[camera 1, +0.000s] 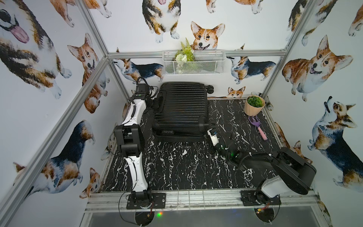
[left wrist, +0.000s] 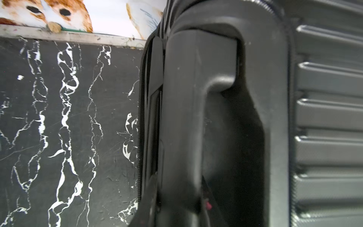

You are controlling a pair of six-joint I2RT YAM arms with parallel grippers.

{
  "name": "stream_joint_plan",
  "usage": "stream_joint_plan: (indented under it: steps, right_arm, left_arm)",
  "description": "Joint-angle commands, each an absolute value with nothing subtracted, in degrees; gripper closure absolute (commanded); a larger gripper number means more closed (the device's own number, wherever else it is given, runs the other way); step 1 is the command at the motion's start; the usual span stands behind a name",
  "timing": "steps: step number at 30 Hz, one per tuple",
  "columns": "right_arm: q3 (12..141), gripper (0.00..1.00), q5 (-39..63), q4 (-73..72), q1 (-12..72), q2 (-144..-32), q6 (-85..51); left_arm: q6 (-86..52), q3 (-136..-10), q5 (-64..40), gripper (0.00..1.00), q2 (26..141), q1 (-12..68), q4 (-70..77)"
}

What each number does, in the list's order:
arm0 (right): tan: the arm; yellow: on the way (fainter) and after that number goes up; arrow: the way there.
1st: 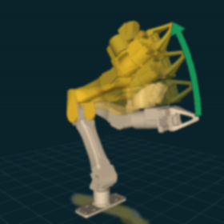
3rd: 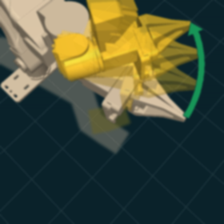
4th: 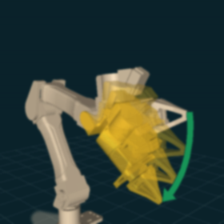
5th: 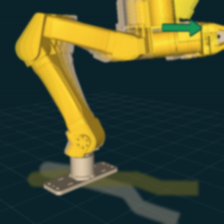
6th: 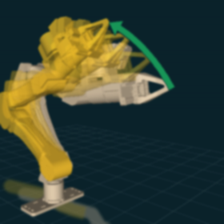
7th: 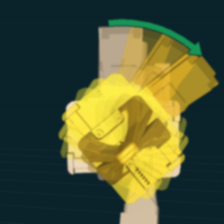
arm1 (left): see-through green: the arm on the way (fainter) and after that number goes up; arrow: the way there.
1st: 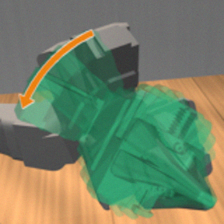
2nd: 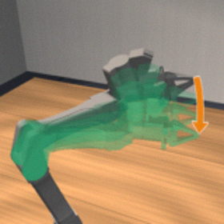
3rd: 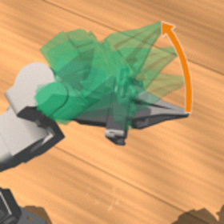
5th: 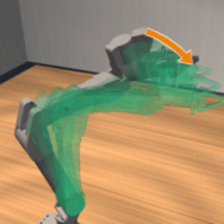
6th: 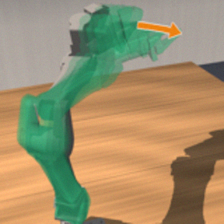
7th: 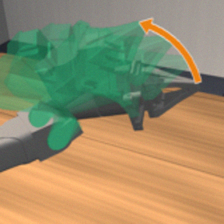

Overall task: Close the suitcase zippers
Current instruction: Pick up the suitcase from the center of the board, then zip the zipper on the suitcase.

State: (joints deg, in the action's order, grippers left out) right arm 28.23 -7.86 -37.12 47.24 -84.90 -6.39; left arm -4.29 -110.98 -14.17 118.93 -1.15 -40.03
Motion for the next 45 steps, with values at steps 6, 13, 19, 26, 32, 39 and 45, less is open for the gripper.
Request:
stream_joint_plan:
  steps: [6,13,19,26,32,39,45]
  right_arm:
    - [27.5,1.00,-7.4,-31.9,47.4,-79.9,-6.1]
    - [26.3,1.00,-0.5,-29.1,47.5,-76.1,-5.9]
    - [27.5,1.00,3.4,-28.4,48.6,-76.3,-6.1]
    - [30.1,1.00,4.3,-29.0,51.4,-78.0,-5.4]
    - [33.4,1.00,4.2,-29.5,54.8,-81.7,-4.8]
    - [37.5,1.00,5.0,-31.0,59.6,-86.4,-4.8]
    - [41.5,1.00,5.6,-32.5,63.9,-91.0,-5.0]
  left_arm:
    - [-18.6,-104.1,-18.1,0.79,106.6,-1.3,-39.9]
    - [-28.1,-95.4,-21.9,0.79,99.9,-0.7,-33.9]
    - [-38.3,-83.6,-19.9,0.84,92.6,0.2,-23.6]
    - [-44.3,-75.5,-12.9,0.86,86.1,3.8,-18.7]
    - [-49.8,-69.2,-6.5,0.85,79.8,6.0,-15.0]
    - [-55.8,-63.2,0.2,0.85,74.8,9.6,-11.7]
    - [-60.3,-59.0,8.1,0.85,71.9,13.5,-9.7]
